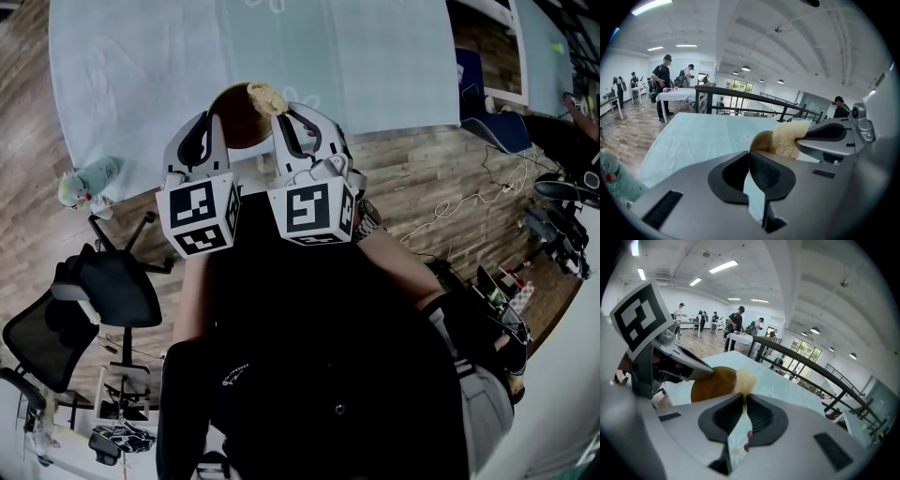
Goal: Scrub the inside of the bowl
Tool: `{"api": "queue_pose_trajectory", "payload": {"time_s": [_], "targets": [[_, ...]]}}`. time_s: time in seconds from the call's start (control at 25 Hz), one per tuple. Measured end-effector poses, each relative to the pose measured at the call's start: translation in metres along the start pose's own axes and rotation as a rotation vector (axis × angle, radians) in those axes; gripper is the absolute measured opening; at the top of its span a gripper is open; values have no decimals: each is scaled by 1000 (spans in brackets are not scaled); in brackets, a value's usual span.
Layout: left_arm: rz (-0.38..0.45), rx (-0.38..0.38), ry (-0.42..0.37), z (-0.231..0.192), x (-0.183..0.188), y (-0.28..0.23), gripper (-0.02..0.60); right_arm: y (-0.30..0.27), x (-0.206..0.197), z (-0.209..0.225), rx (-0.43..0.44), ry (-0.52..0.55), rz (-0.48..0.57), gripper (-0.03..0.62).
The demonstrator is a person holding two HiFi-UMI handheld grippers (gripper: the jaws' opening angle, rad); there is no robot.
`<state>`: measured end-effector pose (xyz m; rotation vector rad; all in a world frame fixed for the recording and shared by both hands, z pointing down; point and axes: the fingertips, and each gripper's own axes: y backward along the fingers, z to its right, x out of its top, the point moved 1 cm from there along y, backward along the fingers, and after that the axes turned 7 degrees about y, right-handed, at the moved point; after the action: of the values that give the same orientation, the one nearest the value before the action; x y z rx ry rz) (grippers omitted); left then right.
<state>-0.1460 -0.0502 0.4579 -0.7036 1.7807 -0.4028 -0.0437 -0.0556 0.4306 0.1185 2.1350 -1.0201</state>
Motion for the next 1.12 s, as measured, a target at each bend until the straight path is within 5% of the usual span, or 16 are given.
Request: {"api": "queue_pose_trajectory", "payload": {"time_s": [0.44, 1.12], "targets": [[-90, 36, 33, -23, -31, -32, 25, 2, 6, 27, -81, -78, 60, 37], [-253, 129, 274, -73, -107, -111, 25, -6, -11, 42, -72, -177, 1, 37]]}}
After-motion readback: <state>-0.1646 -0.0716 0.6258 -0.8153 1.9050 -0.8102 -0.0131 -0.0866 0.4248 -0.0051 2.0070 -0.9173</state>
